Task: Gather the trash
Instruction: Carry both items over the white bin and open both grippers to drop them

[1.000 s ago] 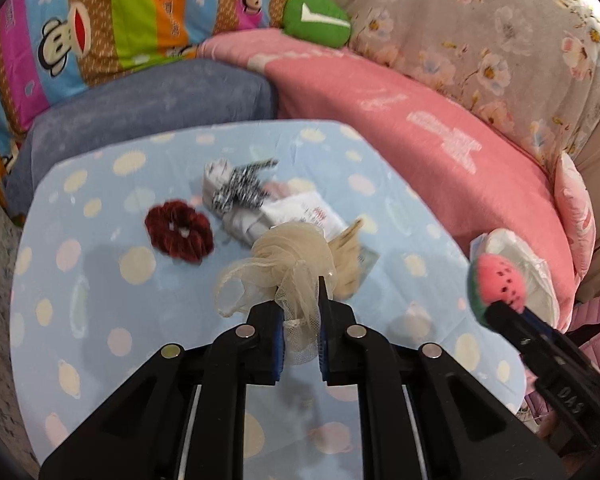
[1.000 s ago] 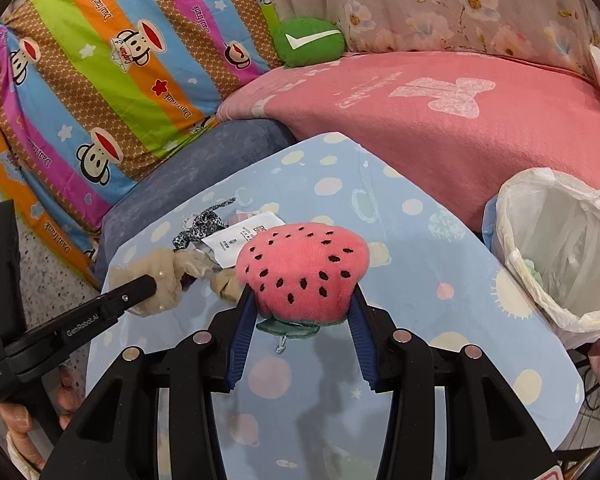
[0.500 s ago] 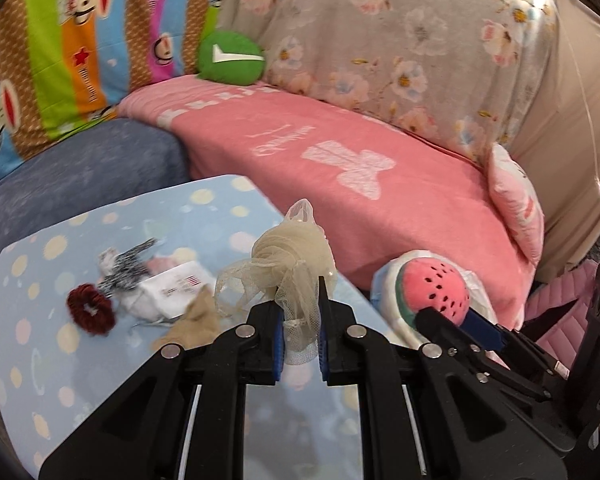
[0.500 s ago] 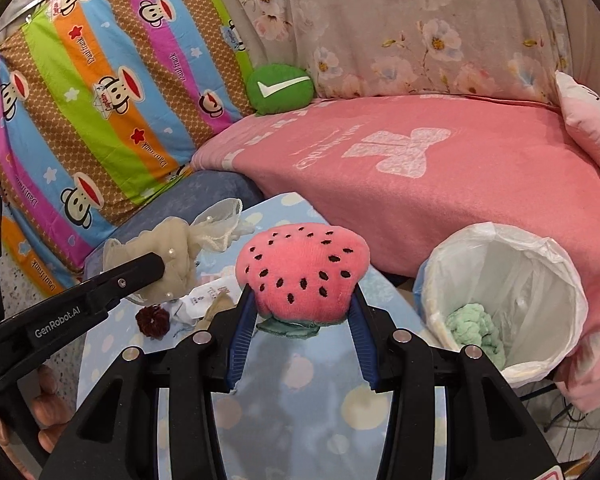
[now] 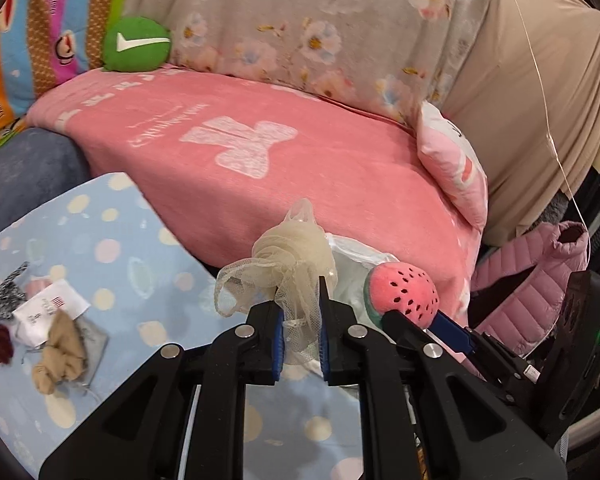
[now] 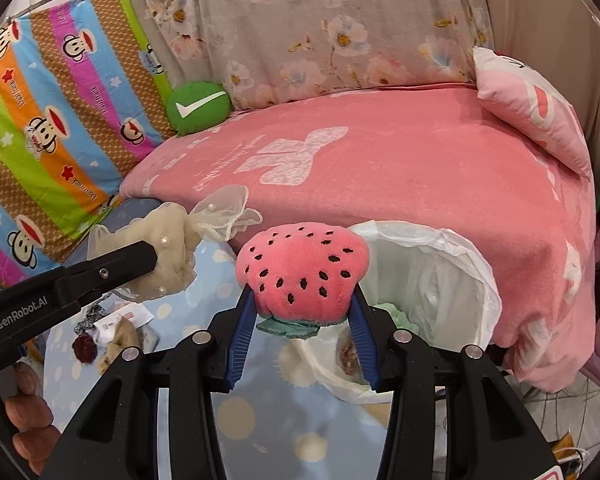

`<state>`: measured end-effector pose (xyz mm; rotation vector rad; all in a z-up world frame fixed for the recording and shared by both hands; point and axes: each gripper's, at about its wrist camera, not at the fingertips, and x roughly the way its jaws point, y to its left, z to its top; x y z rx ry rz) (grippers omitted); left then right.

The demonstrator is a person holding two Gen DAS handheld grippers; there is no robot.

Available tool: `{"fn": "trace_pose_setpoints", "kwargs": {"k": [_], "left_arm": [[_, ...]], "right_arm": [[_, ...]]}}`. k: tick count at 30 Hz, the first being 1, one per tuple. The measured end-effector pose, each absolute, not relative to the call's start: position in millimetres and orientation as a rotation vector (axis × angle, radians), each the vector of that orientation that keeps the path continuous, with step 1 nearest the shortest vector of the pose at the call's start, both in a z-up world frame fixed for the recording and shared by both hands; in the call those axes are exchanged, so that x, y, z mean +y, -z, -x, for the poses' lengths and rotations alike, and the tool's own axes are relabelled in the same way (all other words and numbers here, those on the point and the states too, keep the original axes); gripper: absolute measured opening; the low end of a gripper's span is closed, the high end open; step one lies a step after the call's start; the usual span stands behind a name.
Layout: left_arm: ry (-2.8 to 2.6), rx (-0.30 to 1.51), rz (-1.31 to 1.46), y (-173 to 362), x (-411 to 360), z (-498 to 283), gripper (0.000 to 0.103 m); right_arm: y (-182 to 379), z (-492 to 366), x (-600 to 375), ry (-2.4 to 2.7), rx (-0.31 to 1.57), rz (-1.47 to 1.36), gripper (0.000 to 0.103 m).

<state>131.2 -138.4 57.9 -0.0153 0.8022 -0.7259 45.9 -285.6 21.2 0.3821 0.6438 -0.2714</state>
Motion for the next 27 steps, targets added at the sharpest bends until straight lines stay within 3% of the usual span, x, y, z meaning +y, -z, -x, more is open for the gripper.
{"fn": "trace_pose_setpoints", "kwargs": {"k": [8,10,12,13,27], "left_arm": [[0.796,0.841,-0.017,-40,-192,-136,0.020],[0.797,0.845,-0.024,-36,-201,-138,0.035],[0.771,0.830,-0.030,-34,-207,-139,0.062],[0.758,0.823,-0.029,-33,-208,-140,0.066],[0.630,0.841,-0.016,-18,-176,-157,0.073]], "right_arm": [[1,-43,-327,0.352,0.678,-0.414,0.044],[6,-43,-333,0.364,0.686,-0.421,0.044],[11,-45,-337,0.371,0.694,-0.425,0.044],[13,-46,-339,0.375,0.698,-0.425,0.044],[24,-69,-342,0.394,0.711,-0.402,0.057]]}}
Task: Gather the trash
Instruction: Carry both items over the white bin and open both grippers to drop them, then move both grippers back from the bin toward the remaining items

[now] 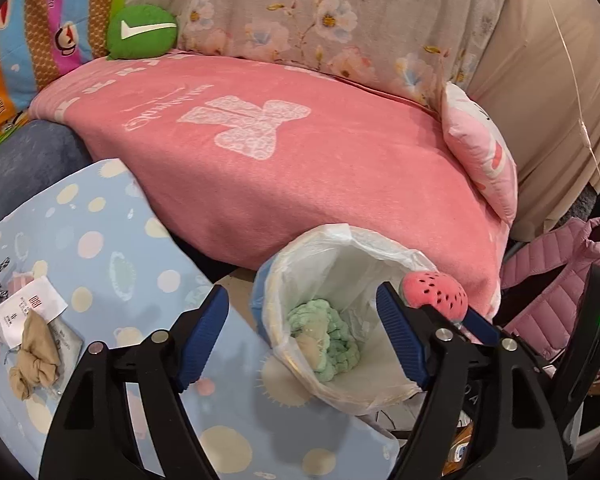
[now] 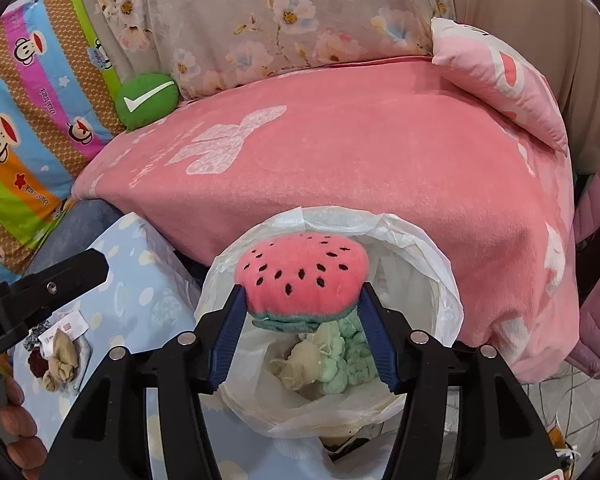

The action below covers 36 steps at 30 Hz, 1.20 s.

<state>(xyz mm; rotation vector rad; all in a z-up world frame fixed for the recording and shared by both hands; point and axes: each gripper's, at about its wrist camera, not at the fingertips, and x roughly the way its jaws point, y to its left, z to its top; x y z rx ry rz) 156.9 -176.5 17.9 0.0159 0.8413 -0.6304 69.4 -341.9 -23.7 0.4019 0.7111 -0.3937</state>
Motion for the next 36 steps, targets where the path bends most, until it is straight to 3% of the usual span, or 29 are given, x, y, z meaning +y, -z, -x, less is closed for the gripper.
{"fn": "trace_pose_setpoints", "kwargs": {"k": [6,36], "left_arm": [[0.576,0.846,-0.008,-12,-158,-164,0.075],[0.375,0.850,0.040,2,-47,-156,0.075]], "right_arm": [[23,-74,-329,0.376,0.712,-0.382,0.064],[4,-77,-235,0.281,0.738,-0.250,0.071]]}}
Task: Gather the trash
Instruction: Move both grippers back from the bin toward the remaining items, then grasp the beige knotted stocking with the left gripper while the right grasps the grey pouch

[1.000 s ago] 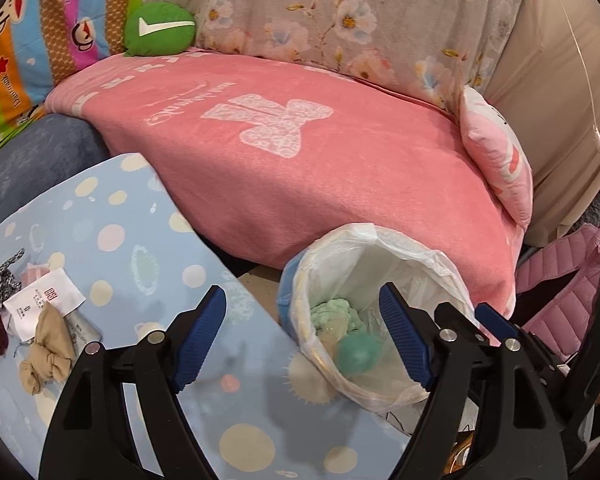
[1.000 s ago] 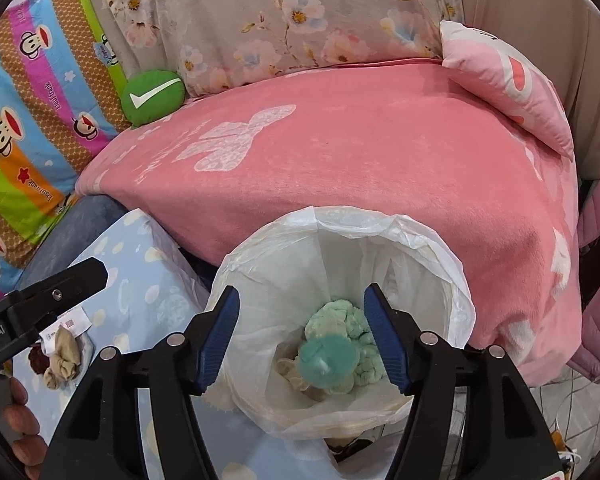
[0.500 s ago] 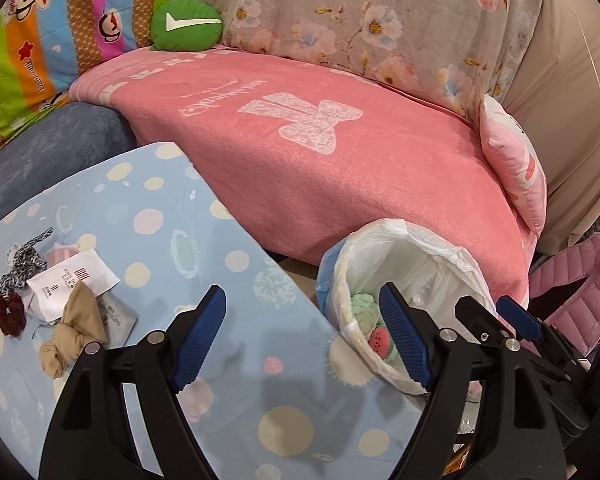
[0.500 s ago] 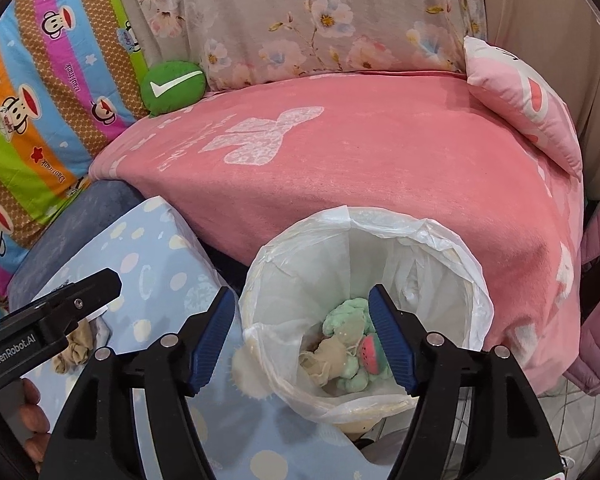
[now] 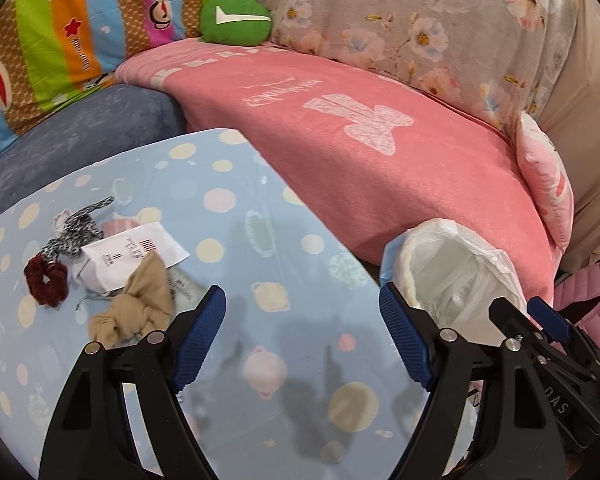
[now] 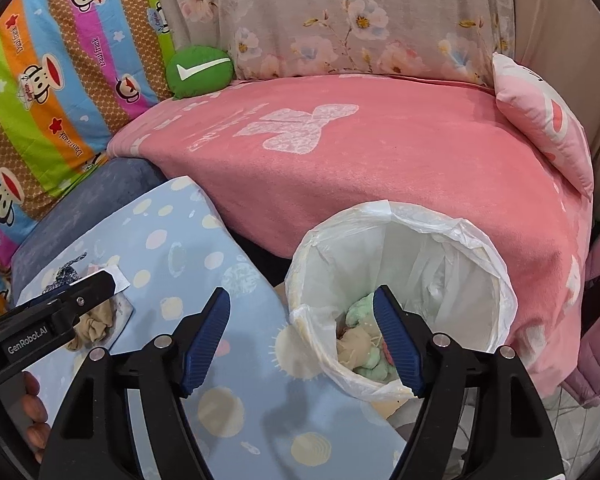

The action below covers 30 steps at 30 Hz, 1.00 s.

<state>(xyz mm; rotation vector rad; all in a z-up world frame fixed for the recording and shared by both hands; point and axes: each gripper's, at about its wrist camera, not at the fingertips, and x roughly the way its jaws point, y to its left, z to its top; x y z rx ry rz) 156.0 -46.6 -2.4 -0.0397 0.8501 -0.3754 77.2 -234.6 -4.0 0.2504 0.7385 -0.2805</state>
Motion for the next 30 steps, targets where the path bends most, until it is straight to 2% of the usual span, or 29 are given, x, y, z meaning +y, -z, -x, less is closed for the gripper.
{"fn": "trace_pose_setpoints", "kwargs": {"k": [5,8,21,27,30], "left_arm": [[0.323,0.857,0.046,9,-20,-154,0.076],[0.277,0.854,0.038,13,-3,-152,0.082],[0.165,0.932,0.083,52,82,-165,0.084],[0.171,0.966,0.125,72,103,-175,0.082],[0.189,0.985,0.129,80,104,-183,0.075]], "right_arm": [[5,-78,-215,0.249,0.747,-0.242,0.072],[8,-78,-200,0.223,0.755,-0.237,0.072],[29,-90,-135,0.117,0.804,-0.228,0.072],[51,-103,-111,0.082,0.845,-0.243,0.072],[61,-111,-102,0.072,0.866,-0.240,0.072]]}}
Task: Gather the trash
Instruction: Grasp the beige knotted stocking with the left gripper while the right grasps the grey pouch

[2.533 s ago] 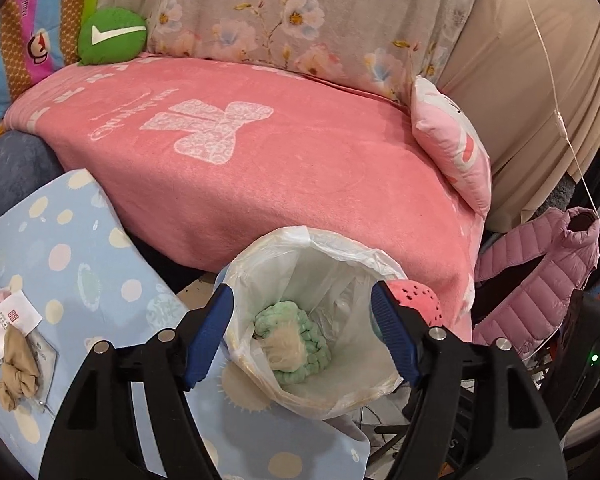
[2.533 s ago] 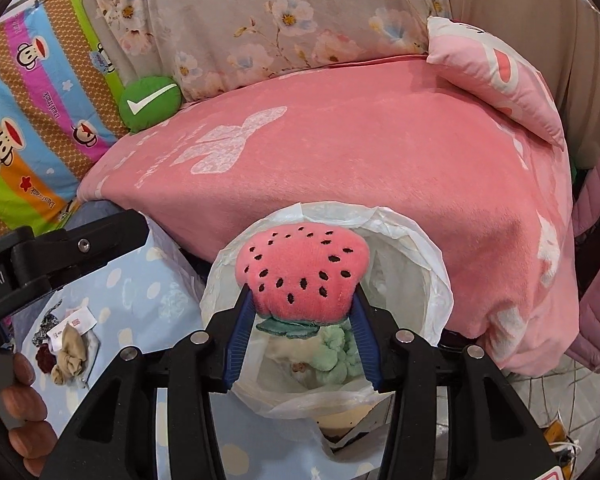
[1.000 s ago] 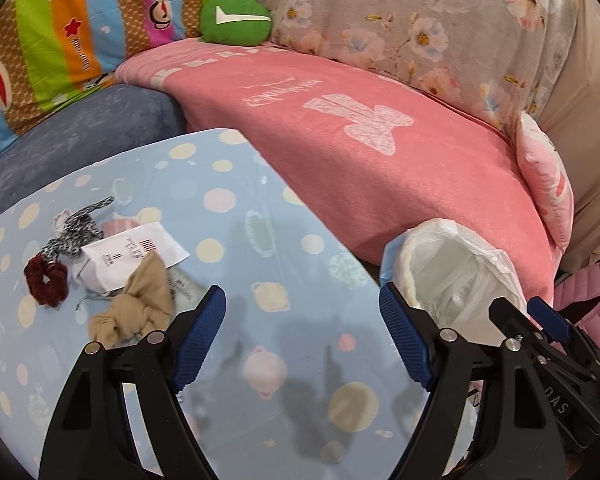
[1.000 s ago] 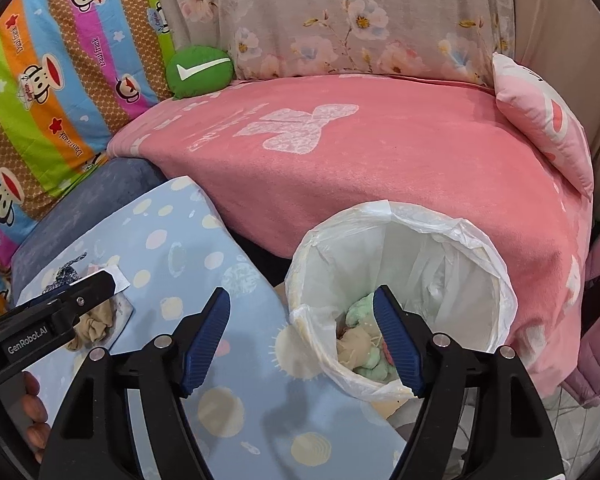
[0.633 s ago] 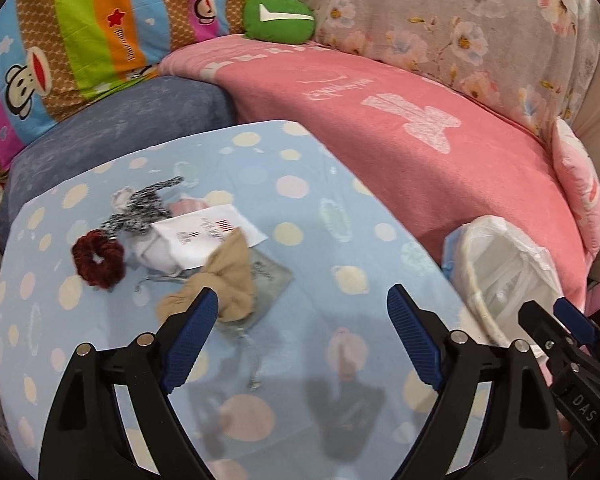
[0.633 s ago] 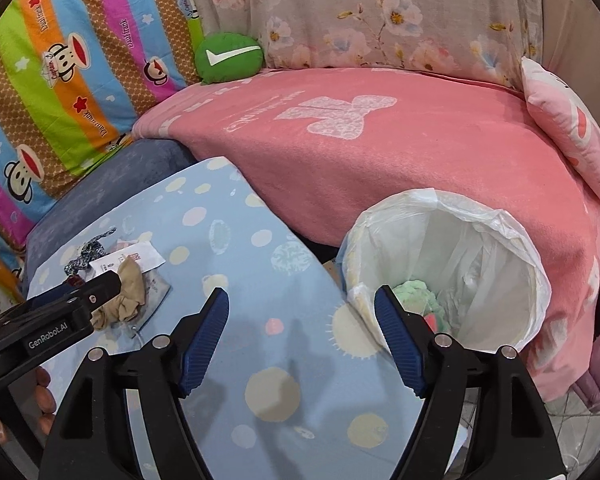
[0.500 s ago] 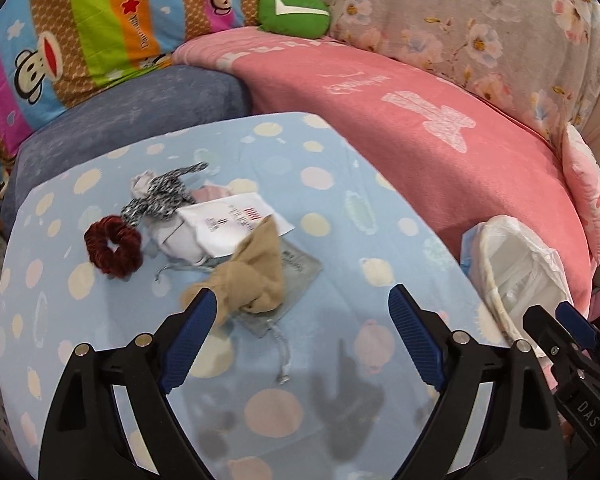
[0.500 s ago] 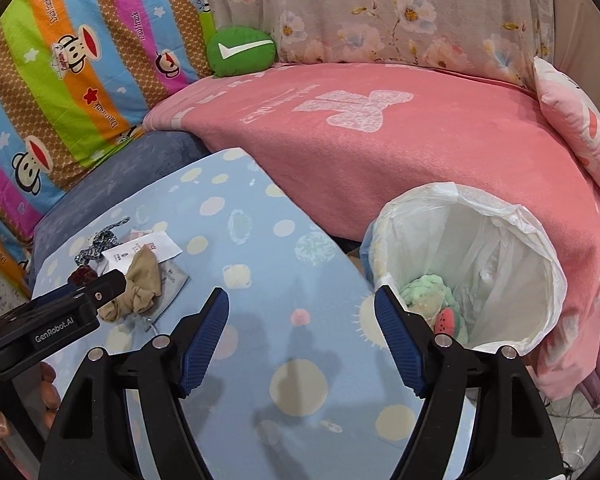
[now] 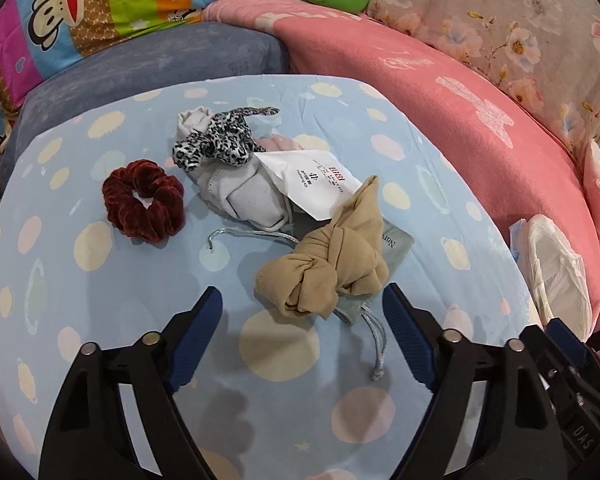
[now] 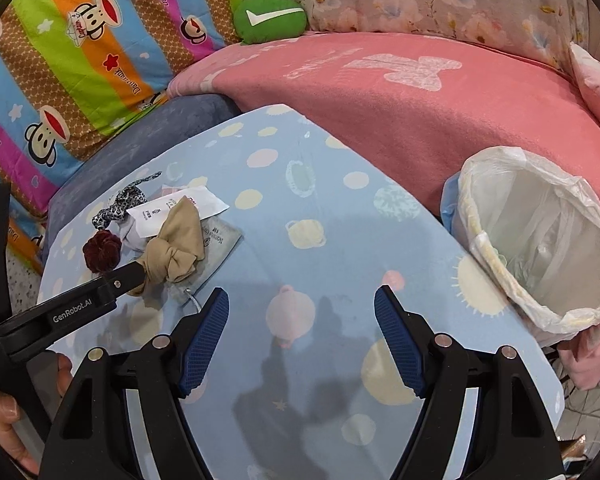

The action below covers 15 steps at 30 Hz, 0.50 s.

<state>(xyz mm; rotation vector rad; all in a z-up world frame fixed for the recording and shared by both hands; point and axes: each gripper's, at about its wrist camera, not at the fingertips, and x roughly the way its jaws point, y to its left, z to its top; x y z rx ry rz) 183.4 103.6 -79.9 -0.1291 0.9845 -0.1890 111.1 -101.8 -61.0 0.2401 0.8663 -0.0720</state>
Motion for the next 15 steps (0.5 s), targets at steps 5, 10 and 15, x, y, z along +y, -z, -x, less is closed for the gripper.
{"fn": "trace_pose_setpoints", "kwargs": {"k": [5,10,15], "left_arm": [[0.226,1.007,0.138,91,96,-197,0.060],[0.251,1.019,0.165,95,97,-203,0.035],[0.270,0.999,0.183,85,107,-196,0.022]], "right_arm": [[73,-124,-87,0.055,0.891,-0.238,0.072],[84,-133,-71,0.030,0.920,-0.231,0.072],[95,-142,-52,0.001,0.945,-0.212,0.070]]}}
